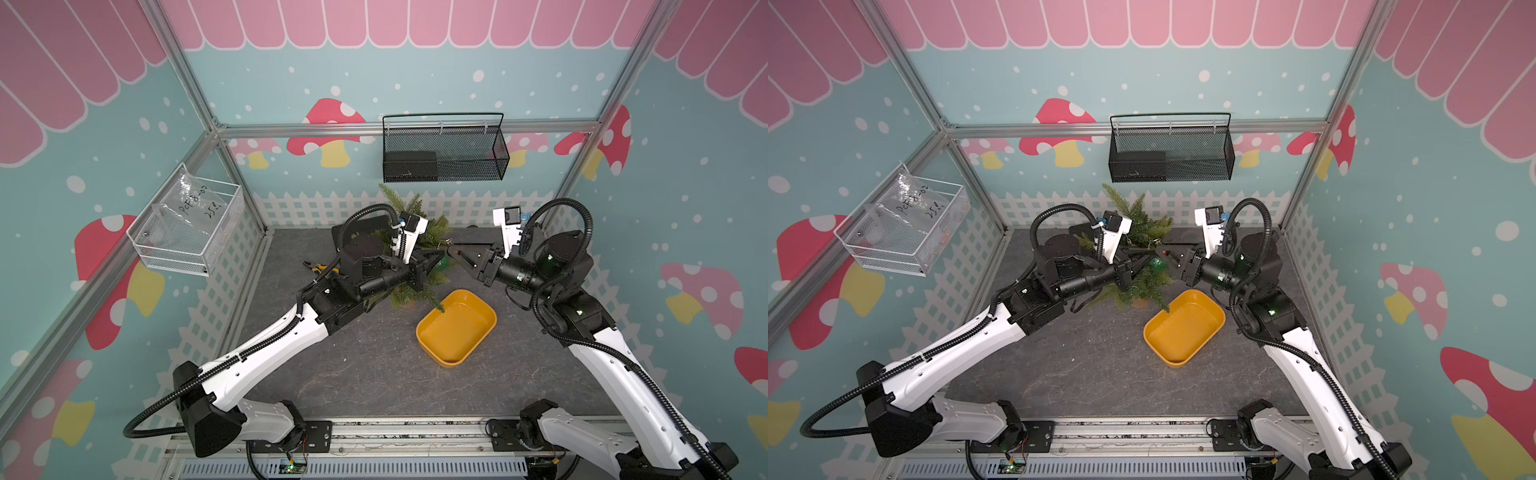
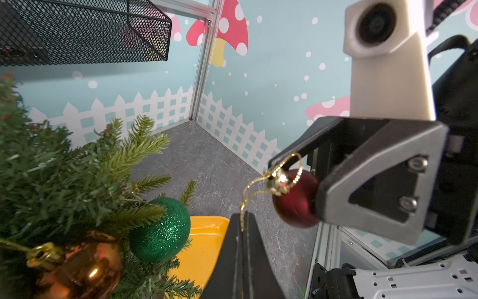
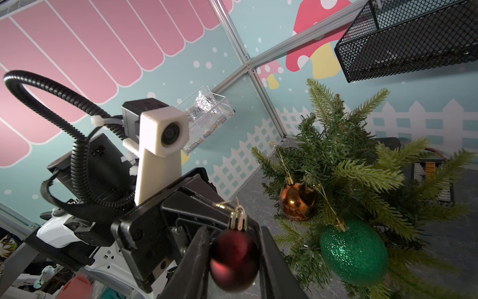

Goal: Decorate the small christmas tree with ornaments
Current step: Hang an ornament on the christmas tree.

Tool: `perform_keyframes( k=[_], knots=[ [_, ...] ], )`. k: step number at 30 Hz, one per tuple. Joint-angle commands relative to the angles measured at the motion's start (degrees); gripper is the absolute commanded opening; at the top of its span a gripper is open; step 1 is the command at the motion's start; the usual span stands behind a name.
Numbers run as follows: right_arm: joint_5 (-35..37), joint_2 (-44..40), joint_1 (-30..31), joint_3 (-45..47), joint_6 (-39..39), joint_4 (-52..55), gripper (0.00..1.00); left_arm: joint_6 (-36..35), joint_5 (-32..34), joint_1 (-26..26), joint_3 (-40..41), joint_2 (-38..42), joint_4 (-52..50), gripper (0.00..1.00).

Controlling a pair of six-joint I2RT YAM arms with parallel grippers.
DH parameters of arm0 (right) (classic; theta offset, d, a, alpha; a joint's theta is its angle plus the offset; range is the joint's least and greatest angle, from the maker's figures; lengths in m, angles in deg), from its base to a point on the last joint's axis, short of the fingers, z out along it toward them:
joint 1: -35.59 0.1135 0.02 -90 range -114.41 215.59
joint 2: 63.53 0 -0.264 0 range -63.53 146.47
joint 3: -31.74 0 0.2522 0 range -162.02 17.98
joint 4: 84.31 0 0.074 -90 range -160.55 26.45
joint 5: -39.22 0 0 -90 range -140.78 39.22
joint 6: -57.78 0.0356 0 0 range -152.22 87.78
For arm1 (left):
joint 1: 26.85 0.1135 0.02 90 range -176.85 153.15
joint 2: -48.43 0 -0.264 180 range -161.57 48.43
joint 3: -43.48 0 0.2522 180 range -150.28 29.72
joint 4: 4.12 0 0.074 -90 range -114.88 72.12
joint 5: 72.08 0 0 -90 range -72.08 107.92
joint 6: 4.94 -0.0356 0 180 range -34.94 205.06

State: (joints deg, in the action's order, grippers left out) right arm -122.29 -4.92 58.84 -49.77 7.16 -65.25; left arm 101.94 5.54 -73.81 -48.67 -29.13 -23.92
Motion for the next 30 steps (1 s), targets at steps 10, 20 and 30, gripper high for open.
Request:
perform_keyframes(
  k=[10, 20, 30],
  knots=[
    [16.4, -8.9, -0.2, 8.3, -18.3, -2.3, 0.31, -8.0, -1.7, 0.7, -12.0, -2.9, -16.6, 0.00],
    [25.5, -13.7, -0.1, 14.5, -26.9, -7.7, 0.32, -9.5, -3.4, 0.2, -15.8, -6.3, -19.8, 0.00],
    [28.7, -14.6, 2.2, 17.5, -32.7, -11.1, 0.33, -10.9, -4.4, -0.4, -19.4, -8.9, -22.2, 0.00]
  ],
)
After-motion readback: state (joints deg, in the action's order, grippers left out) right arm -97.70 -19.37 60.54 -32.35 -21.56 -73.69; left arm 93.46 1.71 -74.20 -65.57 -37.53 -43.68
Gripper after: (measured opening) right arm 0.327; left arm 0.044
